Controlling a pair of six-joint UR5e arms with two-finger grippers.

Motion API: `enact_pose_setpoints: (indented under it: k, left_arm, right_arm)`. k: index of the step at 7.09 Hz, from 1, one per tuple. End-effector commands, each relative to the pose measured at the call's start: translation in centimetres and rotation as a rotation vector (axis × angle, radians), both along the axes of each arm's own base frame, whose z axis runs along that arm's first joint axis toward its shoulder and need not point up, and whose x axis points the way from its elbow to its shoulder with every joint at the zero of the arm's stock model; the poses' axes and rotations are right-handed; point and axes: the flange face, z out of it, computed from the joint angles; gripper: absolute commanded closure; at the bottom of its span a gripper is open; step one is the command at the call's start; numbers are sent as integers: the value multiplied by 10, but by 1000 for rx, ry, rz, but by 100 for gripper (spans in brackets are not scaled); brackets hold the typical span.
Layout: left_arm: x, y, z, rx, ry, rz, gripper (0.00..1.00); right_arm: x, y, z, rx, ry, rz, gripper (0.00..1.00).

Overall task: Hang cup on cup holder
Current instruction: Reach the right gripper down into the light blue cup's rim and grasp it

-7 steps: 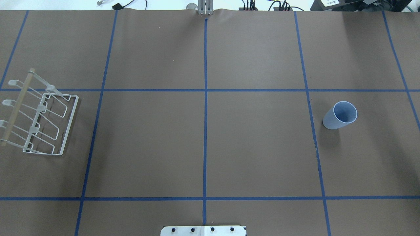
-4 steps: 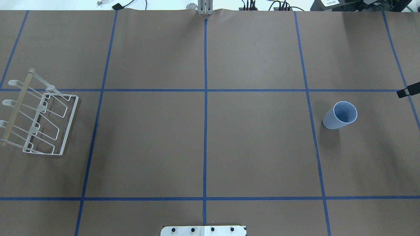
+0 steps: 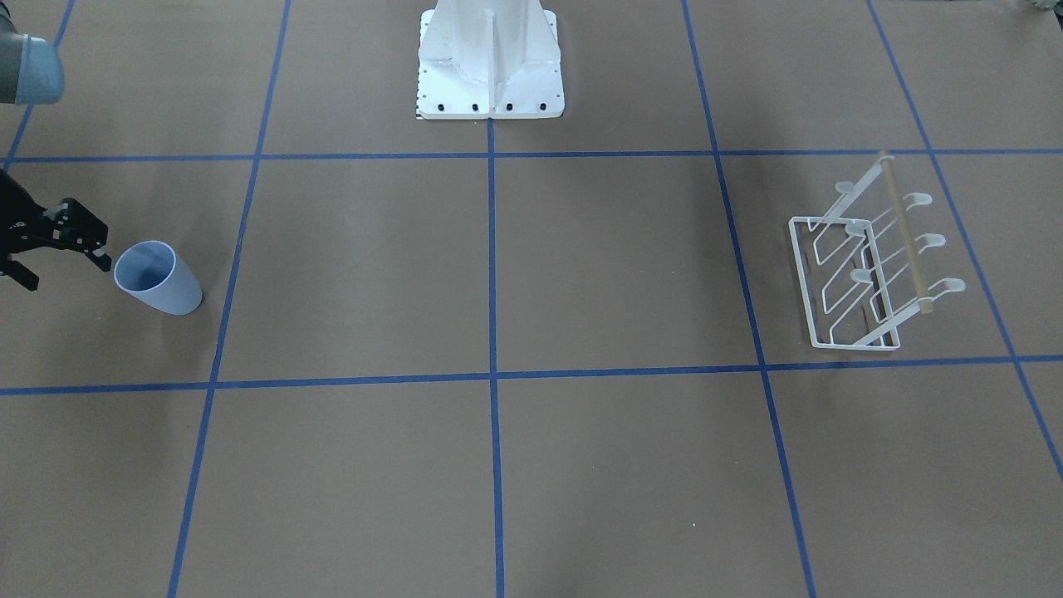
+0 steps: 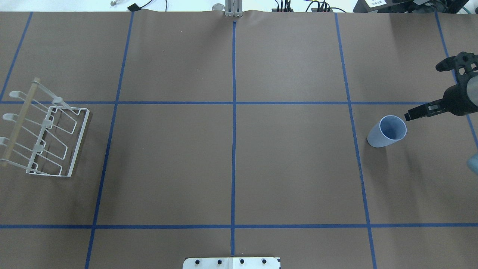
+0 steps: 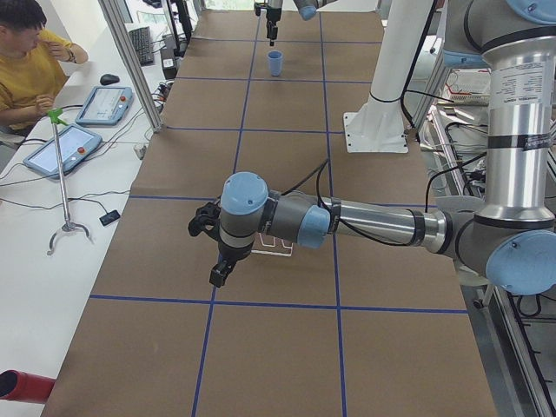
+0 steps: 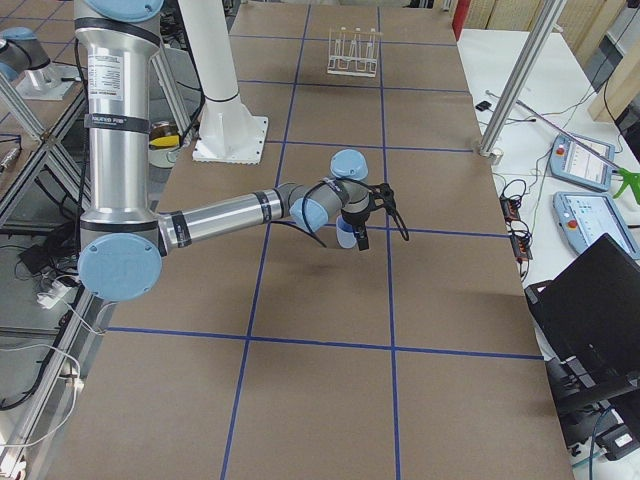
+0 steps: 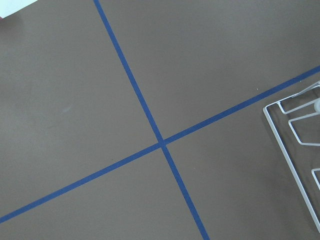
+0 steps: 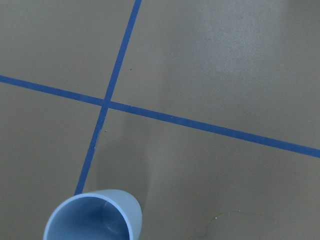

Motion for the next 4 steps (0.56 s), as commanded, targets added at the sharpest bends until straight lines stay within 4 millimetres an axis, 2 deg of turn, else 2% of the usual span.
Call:
enact_pose_setpoints:
  k: [1,2,3,4]
  left_arm:
    - [0,1,3,-1,0,0,2]
    - [0,1,3,-1,0,1,2]
    - [0,1,3,1,0,1,2]
    - [0,1,2,2,0,1,2]
  right_arm:
    - [-31,6,0,4,25,-15,14]
    - [-35,8,2,1,24,-28,39]
    - [-43,12,2,1,24,-47,77]
    - [-45,14,1,1,20,-57,100]
